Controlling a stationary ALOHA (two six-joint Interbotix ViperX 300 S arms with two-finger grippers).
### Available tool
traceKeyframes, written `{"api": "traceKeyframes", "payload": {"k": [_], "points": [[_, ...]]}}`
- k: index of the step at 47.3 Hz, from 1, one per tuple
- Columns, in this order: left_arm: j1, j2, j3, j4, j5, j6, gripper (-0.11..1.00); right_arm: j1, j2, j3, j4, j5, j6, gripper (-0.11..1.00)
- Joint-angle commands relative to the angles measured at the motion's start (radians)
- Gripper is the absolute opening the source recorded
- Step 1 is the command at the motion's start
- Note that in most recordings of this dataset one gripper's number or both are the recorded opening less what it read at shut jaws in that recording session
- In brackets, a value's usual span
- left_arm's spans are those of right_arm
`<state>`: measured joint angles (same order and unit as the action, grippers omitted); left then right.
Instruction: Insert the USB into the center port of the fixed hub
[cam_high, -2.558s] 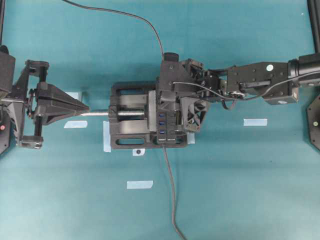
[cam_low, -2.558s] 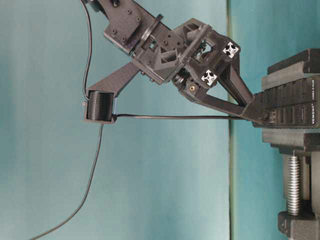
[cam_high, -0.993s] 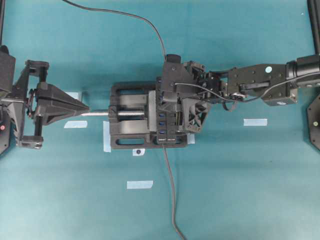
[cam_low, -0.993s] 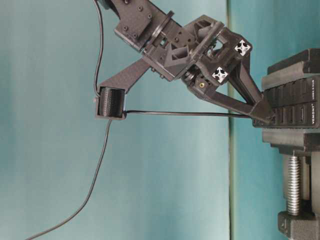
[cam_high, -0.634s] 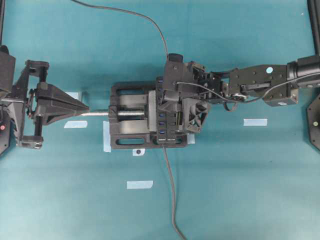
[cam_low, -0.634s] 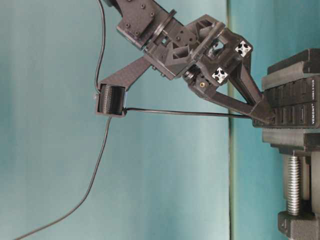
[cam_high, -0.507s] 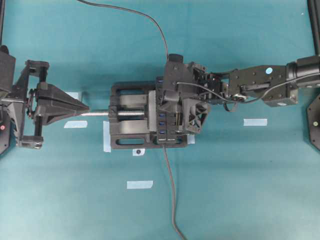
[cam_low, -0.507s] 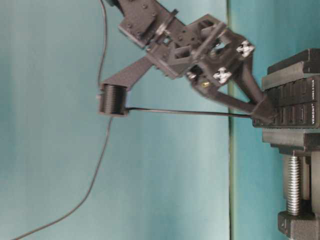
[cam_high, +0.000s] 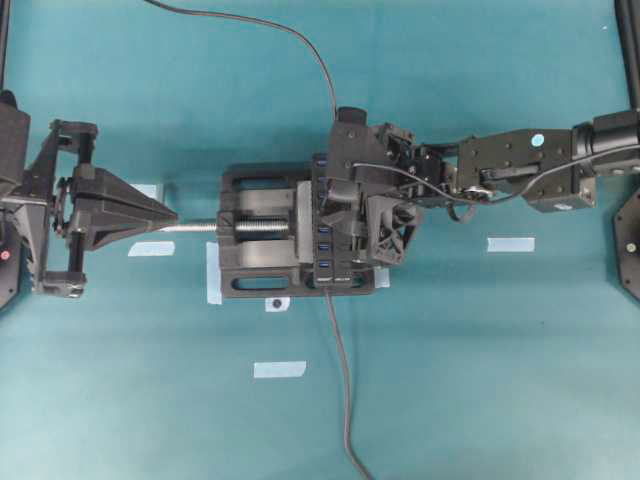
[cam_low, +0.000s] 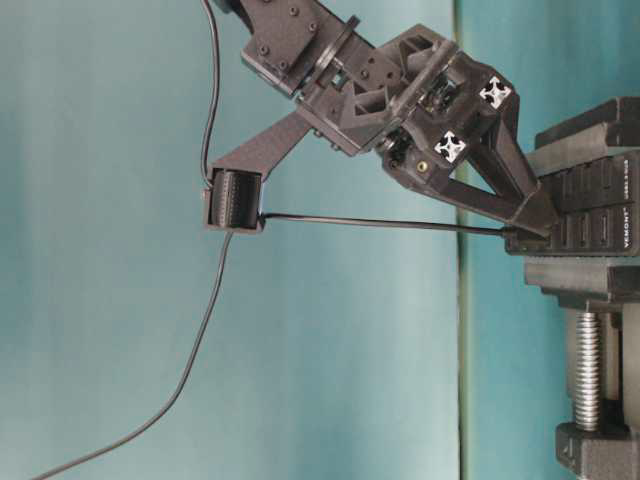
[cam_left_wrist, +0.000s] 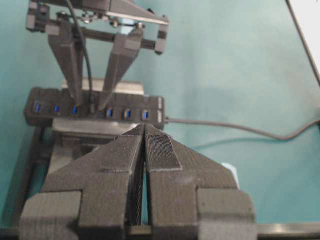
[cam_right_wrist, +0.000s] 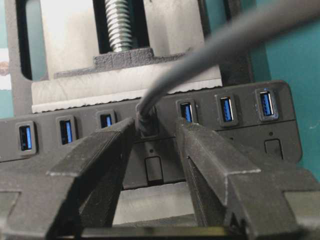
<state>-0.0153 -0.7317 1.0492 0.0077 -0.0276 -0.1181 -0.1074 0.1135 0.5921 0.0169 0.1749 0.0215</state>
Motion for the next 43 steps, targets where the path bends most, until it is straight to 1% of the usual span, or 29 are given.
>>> {"api": "traceKeyframes", "payload": {"k": [1, 19, 36, 43], "points": [[0.0, -0.003, -0.015, 0.003, -0.009, -0.002, 0.0, -0.005, -0.017, -0.014, -0.003, 0.0, 0.009, 0.62], [0.0, -0.006, -0.015, 0.003, -0.009, -0.002, 0.0, -0.005, -0.018, -0.017, -0.003, 0.0, 0.009, 0.62], [0.0, -0.006, -0.015, 0.002, -0.009, -0.002, 0.0, -0.005, -0.037, -0.023, -0.003, 0.002, 0.008, 0.65], [0.0, -0.006, -0.015, 0.002, -0.011, -0.002, 0.0, -0.005, -0.04, -0.023, -0.003, 0.017, 0.005, 0.65]]}}
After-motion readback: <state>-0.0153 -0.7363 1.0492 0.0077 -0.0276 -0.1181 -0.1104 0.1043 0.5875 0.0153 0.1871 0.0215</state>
